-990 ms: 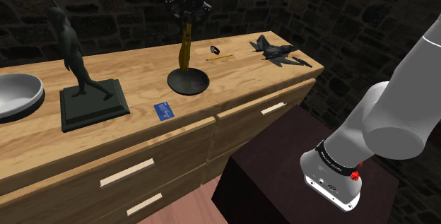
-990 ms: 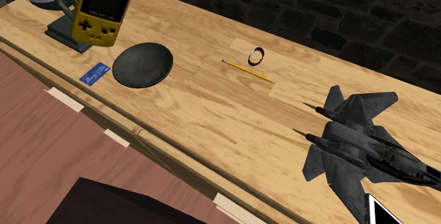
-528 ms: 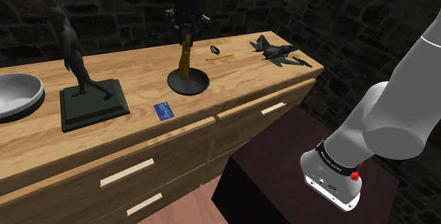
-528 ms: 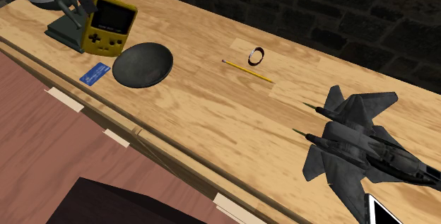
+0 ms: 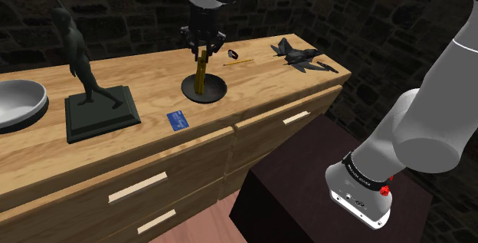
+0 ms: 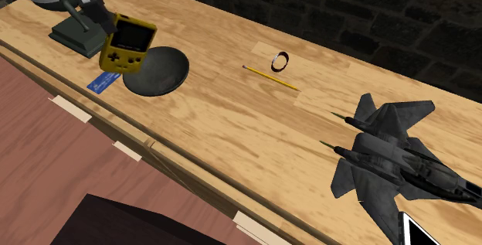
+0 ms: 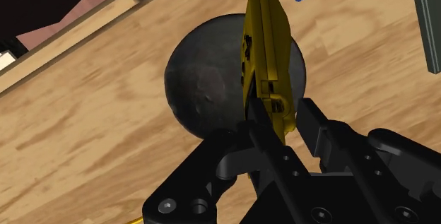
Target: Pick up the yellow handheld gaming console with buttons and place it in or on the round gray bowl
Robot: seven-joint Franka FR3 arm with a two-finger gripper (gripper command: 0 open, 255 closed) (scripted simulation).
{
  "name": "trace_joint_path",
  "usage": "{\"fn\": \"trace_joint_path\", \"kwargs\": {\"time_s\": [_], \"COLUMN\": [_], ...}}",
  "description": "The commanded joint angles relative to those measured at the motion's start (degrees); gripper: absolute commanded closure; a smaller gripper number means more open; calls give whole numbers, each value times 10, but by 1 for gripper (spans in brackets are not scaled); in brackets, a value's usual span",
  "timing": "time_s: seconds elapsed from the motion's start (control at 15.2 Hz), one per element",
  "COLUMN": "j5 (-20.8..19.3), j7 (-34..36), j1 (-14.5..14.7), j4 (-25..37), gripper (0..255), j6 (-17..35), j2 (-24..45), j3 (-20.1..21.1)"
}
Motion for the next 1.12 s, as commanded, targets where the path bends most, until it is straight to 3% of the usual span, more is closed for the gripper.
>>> {"fn": "trace_joint_path", "kwargs": {"time_s": [0.0, 0.2, 0.66, 0.73, 1.06], "j5": [-2, -4, -4, -4, -4], "j7": [0, 2, 2, 2, 2], "j1": [0, 0, 0, 0, 0], "j4": [-8, -23, -23, -23, -23], "gripper": [255, 255, 255, 0, 0], "j6": [14, 38, 38, 38, 38], "j2": [6, 15, 15, 15, 15], "j3": [-1, -1, -1, -1, -1]}}
